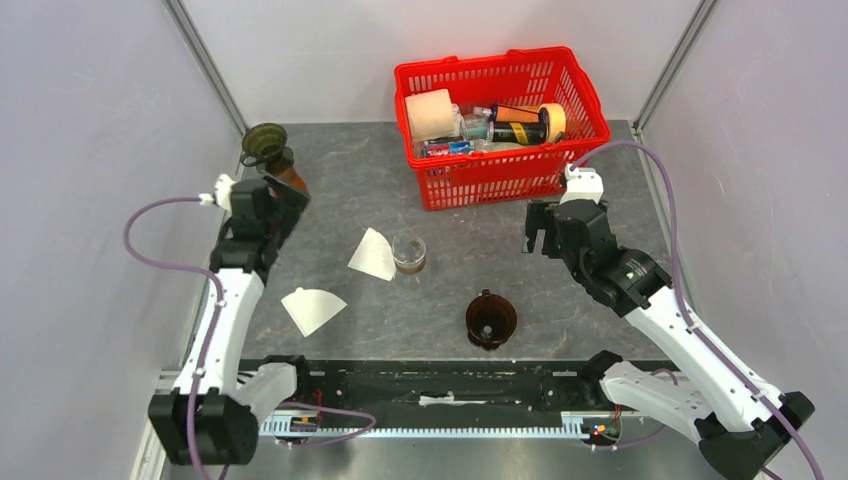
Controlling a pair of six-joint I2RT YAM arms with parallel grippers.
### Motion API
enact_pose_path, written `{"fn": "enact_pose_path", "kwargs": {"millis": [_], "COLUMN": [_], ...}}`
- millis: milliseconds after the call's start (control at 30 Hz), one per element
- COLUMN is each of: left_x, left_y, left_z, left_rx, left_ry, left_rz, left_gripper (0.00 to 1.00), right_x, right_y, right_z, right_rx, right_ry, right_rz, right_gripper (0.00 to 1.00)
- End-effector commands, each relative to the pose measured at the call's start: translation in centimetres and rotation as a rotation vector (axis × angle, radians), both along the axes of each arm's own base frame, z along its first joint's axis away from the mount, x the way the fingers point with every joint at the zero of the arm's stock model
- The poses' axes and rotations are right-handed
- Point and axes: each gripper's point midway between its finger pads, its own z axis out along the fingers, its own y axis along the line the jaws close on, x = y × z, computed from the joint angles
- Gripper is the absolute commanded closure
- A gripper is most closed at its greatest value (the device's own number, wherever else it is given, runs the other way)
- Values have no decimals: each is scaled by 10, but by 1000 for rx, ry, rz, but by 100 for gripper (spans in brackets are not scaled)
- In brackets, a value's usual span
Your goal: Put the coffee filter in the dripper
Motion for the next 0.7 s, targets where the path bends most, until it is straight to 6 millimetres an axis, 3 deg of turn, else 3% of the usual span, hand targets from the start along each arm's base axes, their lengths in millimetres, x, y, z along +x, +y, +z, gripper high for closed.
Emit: {"fn": "enact_pose_path", "kwargs": {"millis": [0,167,300,433,667], "left_x": [-32,-59,-65,-62,-49], "left_y": [-53,-82,-106,-131,-131], "left_z": [-31,-74,-112,-138,-171], "left_rx": [109,236,248,253,342], "left_ry": [99,300,410,481,624], "left_rz": [-191,-283,-389,-493,-496], "left_gripper": [9,11,15,17,20], "right_x": [3,1,0,1,2], "right_y": [1,3,3,2,2], "right_z": [4,-3,-8,-11,-16], "right_rx": [13,22,10,-1,-21], "right_ry": [-11,6,19,25,38], "right_rz": [-17,-14,-6,-3,-6], "right_gripper": [3,3,3,3,3]}}
